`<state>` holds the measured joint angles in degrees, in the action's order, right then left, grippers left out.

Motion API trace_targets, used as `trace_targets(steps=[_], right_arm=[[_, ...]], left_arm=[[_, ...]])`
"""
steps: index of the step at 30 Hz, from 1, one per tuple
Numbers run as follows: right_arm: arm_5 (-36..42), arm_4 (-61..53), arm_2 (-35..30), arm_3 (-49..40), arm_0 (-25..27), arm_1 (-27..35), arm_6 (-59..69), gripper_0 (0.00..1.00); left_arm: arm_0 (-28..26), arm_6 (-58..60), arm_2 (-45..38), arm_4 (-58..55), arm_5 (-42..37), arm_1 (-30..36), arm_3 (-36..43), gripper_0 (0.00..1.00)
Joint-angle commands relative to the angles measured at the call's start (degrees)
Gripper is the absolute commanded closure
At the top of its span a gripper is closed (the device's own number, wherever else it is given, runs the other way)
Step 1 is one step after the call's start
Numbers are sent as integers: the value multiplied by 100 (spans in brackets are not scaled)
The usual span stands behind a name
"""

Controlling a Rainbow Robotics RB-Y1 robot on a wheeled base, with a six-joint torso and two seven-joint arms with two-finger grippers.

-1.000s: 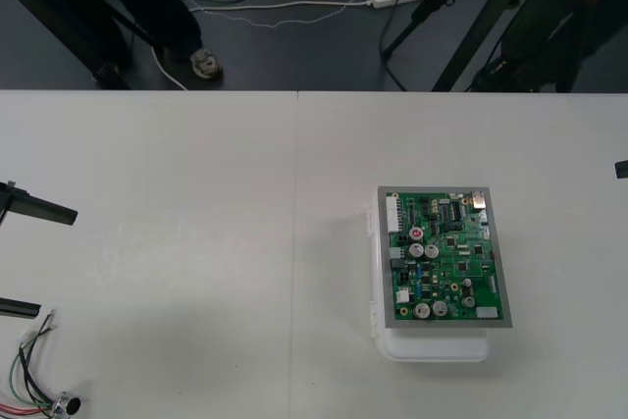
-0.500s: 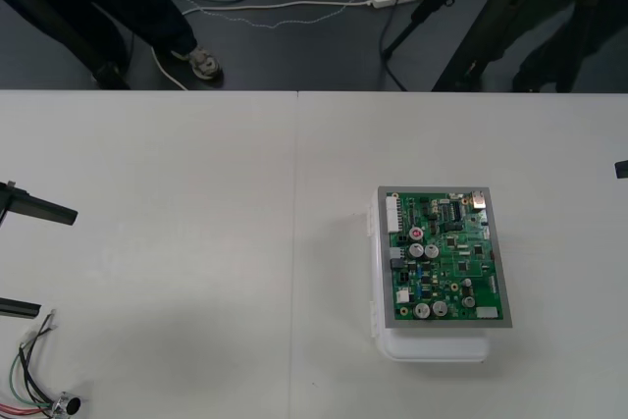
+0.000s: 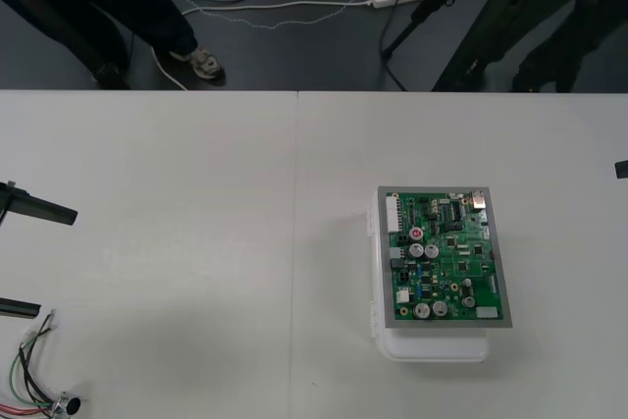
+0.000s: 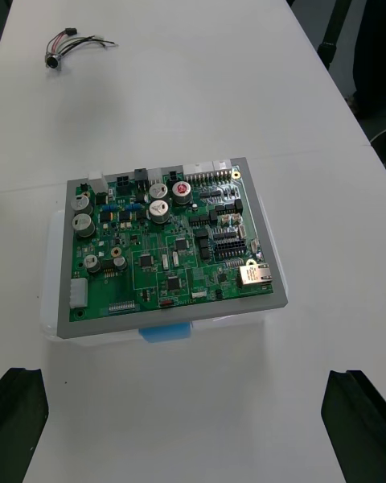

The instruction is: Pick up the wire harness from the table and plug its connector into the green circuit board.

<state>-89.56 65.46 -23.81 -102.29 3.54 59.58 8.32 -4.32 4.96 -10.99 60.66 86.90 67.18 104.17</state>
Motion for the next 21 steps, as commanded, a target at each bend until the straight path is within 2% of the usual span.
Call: trace_targets(steps=[1,12,13,15,20,21], right_arm=[[-44,19,78,-72,-108,133,108,0],[-44,19,78,-72,-108,133,108,0],[-44,46,316,-28,85,-122,108,0],[-44,54,386,-28,120,-183,108,0],[-44,10,509,-80,138,-69,82,0],[-44,-7,509,-80,138,-69,82,0]], left_arm=[[-121,-162,-166,-64,230,217,130,0],[-121,-162,-166,-64,230,217,130,0],[-121,-162,-166,-64,230,217,130,0],[-121,-162,-166,-64,230,217,130,0],[-121,-162,-166,-64,230,217,130,0],[-367,-162,27,7,257,-47,51,0]])
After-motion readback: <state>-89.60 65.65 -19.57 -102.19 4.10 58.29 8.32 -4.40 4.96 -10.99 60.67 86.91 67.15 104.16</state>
